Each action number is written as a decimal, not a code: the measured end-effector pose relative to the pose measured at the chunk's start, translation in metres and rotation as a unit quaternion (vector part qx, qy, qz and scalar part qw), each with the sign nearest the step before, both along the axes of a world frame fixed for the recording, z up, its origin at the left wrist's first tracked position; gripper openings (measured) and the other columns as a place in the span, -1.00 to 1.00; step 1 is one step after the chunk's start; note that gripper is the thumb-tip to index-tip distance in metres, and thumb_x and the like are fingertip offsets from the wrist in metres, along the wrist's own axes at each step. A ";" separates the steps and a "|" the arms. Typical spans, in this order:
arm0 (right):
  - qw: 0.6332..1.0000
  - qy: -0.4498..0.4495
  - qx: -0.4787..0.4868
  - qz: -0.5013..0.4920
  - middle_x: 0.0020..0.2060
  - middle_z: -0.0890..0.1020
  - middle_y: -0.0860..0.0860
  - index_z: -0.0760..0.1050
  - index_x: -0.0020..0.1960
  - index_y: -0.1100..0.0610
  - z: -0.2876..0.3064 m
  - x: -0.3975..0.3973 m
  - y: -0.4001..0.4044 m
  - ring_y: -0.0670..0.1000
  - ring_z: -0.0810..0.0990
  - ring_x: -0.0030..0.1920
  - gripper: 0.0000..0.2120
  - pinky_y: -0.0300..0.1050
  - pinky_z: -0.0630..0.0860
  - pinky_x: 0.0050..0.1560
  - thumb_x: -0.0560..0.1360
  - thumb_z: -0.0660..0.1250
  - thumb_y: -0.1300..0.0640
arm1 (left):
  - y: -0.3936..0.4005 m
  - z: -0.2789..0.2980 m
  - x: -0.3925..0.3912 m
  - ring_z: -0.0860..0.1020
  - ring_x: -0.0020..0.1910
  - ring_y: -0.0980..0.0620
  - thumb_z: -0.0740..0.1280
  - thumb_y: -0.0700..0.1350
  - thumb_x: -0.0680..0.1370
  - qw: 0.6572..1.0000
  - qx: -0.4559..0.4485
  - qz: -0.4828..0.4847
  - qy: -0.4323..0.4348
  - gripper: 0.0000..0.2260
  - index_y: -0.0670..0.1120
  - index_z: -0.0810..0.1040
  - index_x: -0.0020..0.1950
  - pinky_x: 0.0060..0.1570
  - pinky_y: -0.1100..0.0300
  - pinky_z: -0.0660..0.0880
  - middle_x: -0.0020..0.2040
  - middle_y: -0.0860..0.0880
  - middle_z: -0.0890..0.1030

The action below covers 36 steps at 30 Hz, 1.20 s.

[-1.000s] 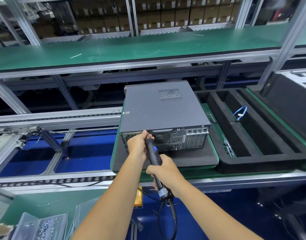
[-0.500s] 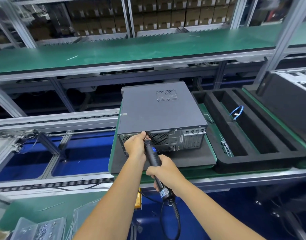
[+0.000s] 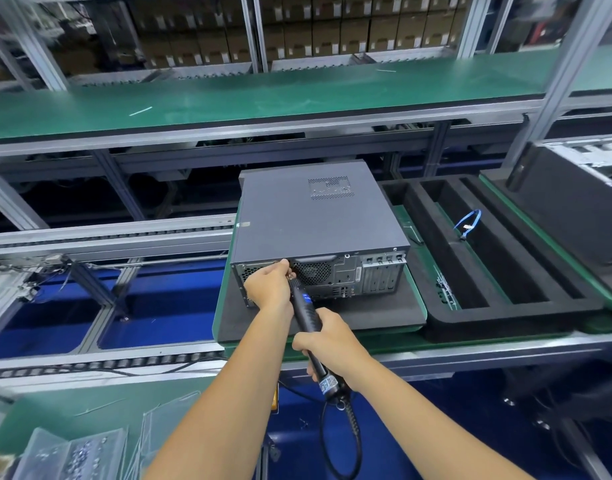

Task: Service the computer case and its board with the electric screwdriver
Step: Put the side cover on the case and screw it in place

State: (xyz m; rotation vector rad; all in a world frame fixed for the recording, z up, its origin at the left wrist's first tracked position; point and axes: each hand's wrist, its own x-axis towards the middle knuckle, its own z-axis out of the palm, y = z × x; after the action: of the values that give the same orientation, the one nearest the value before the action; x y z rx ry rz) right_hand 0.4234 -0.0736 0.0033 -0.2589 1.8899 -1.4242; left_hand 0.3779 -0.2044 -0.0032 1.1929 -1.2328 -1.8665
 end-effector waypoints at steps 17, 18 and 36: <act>1.000 -0.009 -0.009 0.000 -0.18 0.51 0.14 0.39 0.10 0.12 0.001 -0.002 0.002 0.05 0.50 -0.50 -0.70 -0.14 0.49 -0.46 0.41 0.38 0.23 | -0.006 -0.012 -0.004 0.57 -0.27 0.02 0.39 -0.16 0.45 0.981 -0.179 -0.028 -0.077 -0.88 -0.09 0.61 -0.29 -0.14 0.16 0.52 -0.34 0.03 0.61; 1.000 -0.011 -0.009 -0.001 -0.18 0.51 0.14 0.39 0.09 0.12 0.000 -0.002 0.002 0.05 0.50 -0.50 -0.71 -0.13 0.49 -0.46 0.41 0.38 0.23 | -0.005 -0.012 -0.003 0.56 -0.28 0.03 0.38 -0.15 0.47 0.975 -0.202 -0.031 -0.085 -0.88 -0.10 0.61 -0.27 -0.16 0.18 0.50 -0.34 0.04 0.60; 1.000 -0.025 -0.004 -0.011 -0.15 0.48 0.19 0.38 0.14 0.21 0.002 -0.011 -0.002 0.07 0.48 -0.51 -0.67 -0.08 0.49 -0.43 0.42 0.38 0.24 | -0.015 -0.012 0.003 0.44 -0.32 -0.09 0.19 -0.13 0.60 0.838 -0.492 -0.108 -0.209 -0.71 -0.27 0.48 -0.26 -0.30 0.07 0.33 -0.33 -0.12 0.51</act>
State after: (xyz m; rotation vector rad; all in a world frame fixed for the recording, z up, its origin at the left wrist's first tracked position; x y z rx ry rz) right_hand 0.4125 -0.0756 0.0050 -0.2052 1.8528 -1.4415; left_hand 0.3806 -0.2194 -0.0149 0.8654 -2.2472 -0.7940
